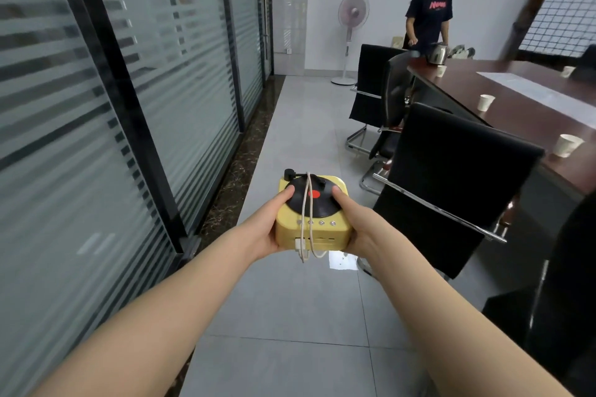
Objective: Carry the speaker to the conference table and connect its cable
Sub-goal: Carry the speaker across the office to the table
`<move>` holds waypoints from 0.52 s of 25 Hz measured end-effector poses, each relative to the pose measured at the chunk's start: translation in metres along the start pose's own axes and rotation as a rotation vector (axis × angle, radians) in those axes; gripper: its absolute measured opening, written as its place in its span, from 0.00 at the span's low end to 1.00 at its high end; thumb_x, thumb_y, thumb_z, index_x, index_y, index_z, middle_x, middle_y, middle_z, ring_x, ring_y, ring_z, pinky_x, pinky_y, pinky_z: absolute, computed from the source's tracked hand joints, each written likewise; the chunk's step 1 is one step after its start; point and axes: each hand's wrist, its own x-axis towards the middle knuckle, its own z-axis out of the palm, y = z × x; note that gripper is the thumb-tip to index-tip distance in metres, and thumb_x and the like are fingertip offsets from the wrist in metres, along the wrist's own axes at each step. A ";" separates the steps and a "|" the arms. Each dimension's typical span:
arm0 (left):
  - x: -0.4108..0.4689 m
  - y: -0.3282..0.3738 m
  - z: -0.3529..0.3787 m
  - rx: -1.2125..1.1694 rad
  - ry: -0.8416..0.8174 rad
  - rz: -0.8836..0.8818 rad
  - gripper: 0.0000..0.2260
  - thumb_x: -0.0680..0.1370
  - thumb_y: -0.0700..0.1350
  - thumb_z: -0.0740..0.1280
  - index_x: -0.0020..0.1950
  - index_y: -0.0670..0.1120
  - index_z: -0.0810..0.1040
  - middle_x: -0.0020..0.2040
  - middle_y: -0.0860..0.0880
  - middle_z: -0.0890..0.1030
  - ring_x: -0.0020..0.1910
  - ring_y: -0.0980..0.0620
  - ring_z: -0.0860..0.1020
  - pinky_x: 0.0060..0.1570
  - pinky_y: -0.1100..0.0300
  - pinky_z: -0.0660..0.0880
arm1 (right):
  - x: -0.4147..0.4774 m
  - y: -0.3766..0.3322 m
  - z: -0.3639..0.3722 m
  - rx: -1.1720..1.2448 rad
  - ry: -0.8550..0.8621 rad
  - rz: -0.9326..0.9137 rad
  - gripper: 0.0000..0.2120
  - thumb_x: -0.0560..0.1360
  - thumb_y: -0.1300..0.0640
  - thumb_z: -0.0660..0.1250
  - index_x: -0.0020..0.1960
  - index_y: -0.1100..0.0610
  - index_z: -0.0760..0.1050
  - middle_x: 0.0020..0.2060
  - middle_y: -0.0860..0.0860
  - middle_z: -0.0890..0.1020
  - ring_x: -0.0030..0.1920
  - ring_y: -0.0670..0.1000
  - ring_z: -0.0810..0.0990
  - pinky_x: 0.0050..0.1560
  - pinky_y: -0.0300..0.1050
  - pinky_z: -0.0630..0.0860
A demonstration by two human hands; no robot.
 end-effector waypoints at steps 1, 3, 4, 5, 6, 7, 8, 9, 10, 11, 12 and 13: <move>0.013 0.008 0.000 -0.011 0.010 0.000 0.16 0.77 0.59 0.62 0.53 0.49 0.79 0.50 0.45 0.84 0.52 0.45 0.81 0.55 0.49 0.77 | 0.013 -0.008 0.002 0.007 -0.007 0.004 0.26 0.70 0.45 0.72 0.60 0.61 0.74 0.53 0.59 0.83 0.49 0.61 0.82 0.52 0.58 0.79; 0.040 0.022 -0.002 -0.013 0.022 -0.012 0.16 0.77 0.59 0.62 0.52 0.49 0.79 0.50 0.45 0.84 0.52 0.45 0.81 0.57 0.49 0.76 | 0.040 -0.022 0.009 0.003 -0.015 0.028 0.26 0.70 0.45 0.72 0.60 0.61 0.74 0.53 0.59 0.83 0.50 0.61 0.83 0.53 0.58 0.79; 0.053 0.029 -0.003 -0.014 0.021 -0.018 0.16 0.77 0.59 0.62 0.53 0.49 0.79 0.51 0.45 0.84 0.53 0.45 0.81 0.57 0.48 0.76 | 0.054 -0.028 0.012 -0.001 -0.020 0.039 0.26 0.70 0.45 0.72 0.60 0.61 0.74 0.54 0.59 0.83 0.51 0.61 0.83 0.54 0.59 0.79; 0.067 0.036 -0.005 -0.016 0.019 -0.020 0.16 0.77 0.59 0.62 0.54 0.49 0.79 0.52 0.45 0.84 0.54 0.45 0.81 0.58 0.48 0.76 | 0.067 -0.034 0.016 -0.002 -0.023 0.045 0.26 0.70 0.45 0.72 0.60 0.61 0.74 0.54 0.59 0.83 0.52 0.61 0.83 0.55 0.59 0.79; 0.082 0.043 -0.009 -0.019 0.016 -0.021 0.17 0.77 0.59 0.62 0.55 0.49 0.79 0.53 0.45 0.83 0.54 0.45 0.81 0.57 0.48 0.76 | 0.083 -0.041 0.021 -0.003 -0.021 0.052 0.26 0.70 0.45 0.72 0.60 0.61 0.74 0.54 0.59 0.83 0.52 0.61 0.82 0.55 0.59 0.78; 0.097 0.051 -0.013 -0.026 0.018 -0.025 0.17 0.77 0.59 0.62 0.56 0.49 0.78 0.54 0.44 0.83 0.54 0.45 0.81 0.56 0.49 0.76 | 0.098 -0.048 0.026 -0.002 -0.013 0.057 0.26 0.70 0.45 0.72 0.60 0.61 0.75 0.54 0.59 0.83 0.52 0.61 0.83 0.56 0.60 0.78; 0.112 0.059 -0.018 -0.034 0.022 -0.028 0.17 0.77 0.59 0.62 0.56 0.49 0.78 0.53 0.44 0.83 0.54 0.45 0.81 0.55 0.49 0.77 | 0.112 -0.054 0.031 -0.001 -0.012 0.059 0.26 0.69 0.45 0.72 0.60 0.61 0.75 0.54 0.59 0.83 0.52 0.61 0.83 0.55 0.59 0.78; 0.124 0.064 -0.021 -0.034 0.016 -0.032 0.17 0.77 0.59 0.62 0.56 0.49 0.79 0.52 0.44 0.84 0.53 0.45 0.81 0.55 0.49 0.77 | 0.125 -0.057 0.034 -0.002 -0.016 0.063 0.27 0.69 0.45 0.72 0.60 0.61 0.75 0.53 0.59 0.83 0.51 0.61 0.83 0.54 0.59 0.79; 0.148 0.077 -0.025 -0.016 -0.003 -0.039 0.17 0.77 0.59 0.62 0.55 0.49 0.79 0.51 0.44 0.84 0.52 0.45 0.81 0.55 0.49 0.77 | 0.148 -0.067 0.042 0.003 -0.008 0.064 0.27 0.69 0.45 0.72 0.60 0.61 0.75 0.53 0.59 0.83 0.51 0.61 0.83 0.53 0.59 0.79; 0.161 0.084 -0.028 -0.014 -0.008 -0.046 0.17 0.77 0.59 0.62 0.54 0.49 0.79 0.50 0.45 0.84 0.52 0.45 0.81 0.54 0.49 0.77 | 0.161 -0.073 0.046 0.009 -0.005 0.064 0.27 0.69 0.45 0.72 0.60 0.61 0.75 0.53 0.59 0.83 0.50 0.61 0.83 0.52 0.58 0.80; 0.169 0.089 -0.030 -0.021 -0.005 -0.046 0.17 0.77 0.59 0.62 0.54 0.49 0.79 0.50 0.45 0.84 0.52 0.45 0.81 0.53 0.49 0.77 | 0.168 -0.077 0.047 0.006 -0.014 0.061 0.27 0.69 0.44 0.72 0.61 0.61 0.74 0.53 0.59 0.83 0.50 0.60 0.83 0.51 0.58 0.80; 0.183 0.097 -0.033 -0.023 -0.023 -0.040 0.17 0.77 0.59 0.62 0.56 0.49 0.78 0.51 0.45 0.84 0.52 0.45 0.81 0.53 0.49 0.77 | 0.181 -0.084 0.051 0.008 -0.017 0.056 0.28 0.68 0.44 0.72 0.61 0.60 0.74 0.54 0.59 0.83 0.50 0.60 0.83 0.52 0.58 0.80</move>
